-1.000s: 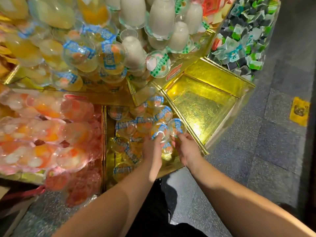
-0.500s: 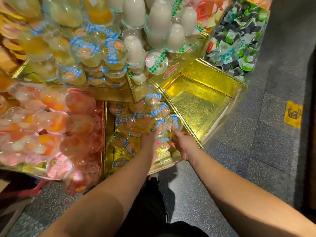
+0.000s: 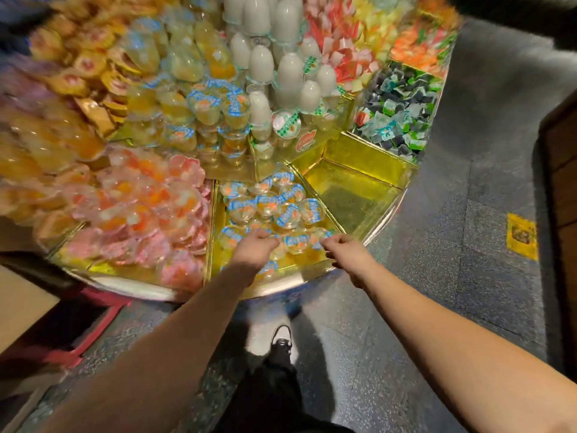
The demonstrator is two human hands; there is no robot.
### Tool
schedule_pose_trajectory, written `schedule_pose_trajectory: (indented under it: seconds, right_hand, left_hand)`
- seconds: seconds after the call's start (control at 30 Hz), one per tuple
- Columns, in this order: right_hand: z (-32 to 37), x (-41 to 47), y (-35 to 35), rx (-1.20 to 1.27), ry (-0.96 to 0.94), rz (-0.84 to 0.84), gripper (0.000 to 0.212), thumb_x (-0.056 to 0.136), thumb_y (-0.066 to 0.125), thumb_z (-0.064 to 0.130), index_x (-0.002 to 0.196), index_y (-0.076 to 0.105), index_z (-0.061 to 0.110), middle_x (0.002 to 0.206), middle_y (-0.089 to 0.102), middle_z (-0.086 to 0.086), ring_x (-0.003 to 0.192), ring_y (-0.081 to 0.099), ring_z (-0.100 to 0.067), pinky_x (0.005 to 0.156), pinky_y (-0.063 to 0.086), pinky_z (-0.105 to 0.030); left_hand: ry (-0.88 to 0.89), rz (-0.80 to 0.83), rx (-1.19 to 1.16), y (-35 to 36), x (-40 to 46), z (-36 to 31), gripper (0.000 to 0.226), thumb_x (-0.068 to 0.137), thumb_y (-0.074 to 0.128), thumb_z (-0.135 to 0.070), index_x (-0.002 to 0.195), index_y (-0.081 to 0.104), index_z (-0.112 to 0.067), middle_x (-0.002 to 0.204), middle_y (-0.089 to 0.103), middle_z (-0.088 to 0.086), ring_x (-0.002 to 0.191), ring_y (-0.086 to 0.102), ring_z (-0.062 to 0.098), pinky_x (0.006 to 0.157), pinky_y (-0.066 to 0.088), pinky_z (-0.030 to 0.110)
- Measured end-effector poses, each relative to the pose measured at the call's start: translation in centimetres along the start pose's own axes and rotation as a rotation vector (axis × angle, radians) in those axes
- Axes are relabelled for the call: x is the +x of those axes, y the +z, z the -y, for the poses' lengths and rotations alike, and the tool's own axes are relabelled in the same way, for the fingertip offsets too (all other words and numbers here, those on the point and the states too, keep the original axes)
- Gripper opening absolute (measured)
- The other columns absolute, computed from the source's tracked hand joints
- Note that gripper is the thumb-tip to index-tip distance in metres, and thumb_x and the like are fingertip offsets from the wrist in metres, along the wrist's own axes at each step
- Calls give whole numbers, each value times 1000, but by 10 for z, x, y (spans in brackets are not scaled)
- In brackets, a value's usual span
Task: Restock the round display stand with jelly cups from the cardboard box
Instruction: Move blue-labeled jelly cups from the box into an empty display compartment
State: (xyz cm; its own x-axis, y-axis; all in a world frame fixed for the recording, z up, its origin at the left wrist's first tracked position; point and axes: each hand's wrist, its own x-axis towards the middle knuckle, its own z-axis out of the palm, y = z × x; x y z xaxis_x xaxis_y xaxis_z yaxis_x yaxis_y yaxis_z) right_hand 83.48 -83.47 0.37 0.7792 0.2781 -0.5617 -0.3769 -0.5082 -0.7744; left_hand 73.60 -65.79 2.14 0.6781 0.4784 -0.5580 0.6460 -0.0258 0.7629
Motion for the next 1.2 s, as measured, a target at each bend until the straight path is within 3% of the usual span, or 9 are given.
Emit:
schedule_pose_trajectory:
  seconds: [0.1,0.2,0.33,0.6,0.73,0.87,1.0,1.1,1.2]
  right_hand:
    - [7,-46,6,-121,-122,18,21,88,70,31,76,58,21,74,60,1,77,55,-19,73,41,-30]
    - [20,-89,23,-289,-216,92,21,89,68,37,87,63,17,84,66,1,80,58,-18,70,40,-29]
    - [53,-137,67,-523,-389,227,26,90,66,37,99,65,13,102,70,0,96,63,-19,80,45,-30]
    - [114,-205,223,-934,-736,416,26,93,60,38,106,63,17,107,67,-5,100,62,-24,81,46,-32]
    - [139,-232,322,-1063,-844,569,25,95,57,34,110,62,15,108,66,-6,98,60,-22,80,45,-31]
    - [156,-249,438,-1067,-889,643,16,97,56,30,107,63,19,104,65,1,96,60,-14,71,34,-23]
    - [156,-269,542,-994,-864,708,19,97,58,23,106,65,9,95,60,8,83,54,-3,65,34,-11]
    - [149,-270,599,-1011,-797,728,15,94,60,29,102,64,17,101,67,4,89,59,-12,76,43,-21]
    - [143,-264,633,-1045,-734,714,16,94,60,31,102,63,18,104,69,-1,94,63,-18,84,49,-30]
  left_hand:
    - [102,-105,129,-34,-50,6,34,90,67,-33,116,61,-12,101,66,6,88,60,22,75,45,30]
    - [153,-157,284,-71,-97,13,31,92,65,-33,116,60,-15,97,63,0,75,55,14,59,42,18]
    - [224,-224,414,-129,-151,29,33,94,60,-35,122,60,-17,118,65,4,93,59,18,70,37,24]
    - [228,-459,506,-275,-209,103,40,94,59,-35,129,56,-16,126,55,9,115,54,26,95,44,35]
    - [129,-570,467,-359,-226,170,40,93,60,-32,129,55,-15,129,52,8,120,52,28,102,41,37]
    - [30,-621,445,-454,-245,240,39,96,57,-29,133,53,-15,135,51,4,123,52,22,102,40,32]
    - [-93,-607,407,-533,-249,302,38,98,54,-29,134,51,-17,135,51,3,115,53,14,98,41,26]
    - [-140,-620,417,-574,-247,338,31,97,57,-27,126,53,-17,119,52,-1,98,49,8,82,39,20]
    - [-182,-592,428,-600,-242,363,33,95,57,-28,126,54,-18,113,49,-4,95,48,9,84,42,24]
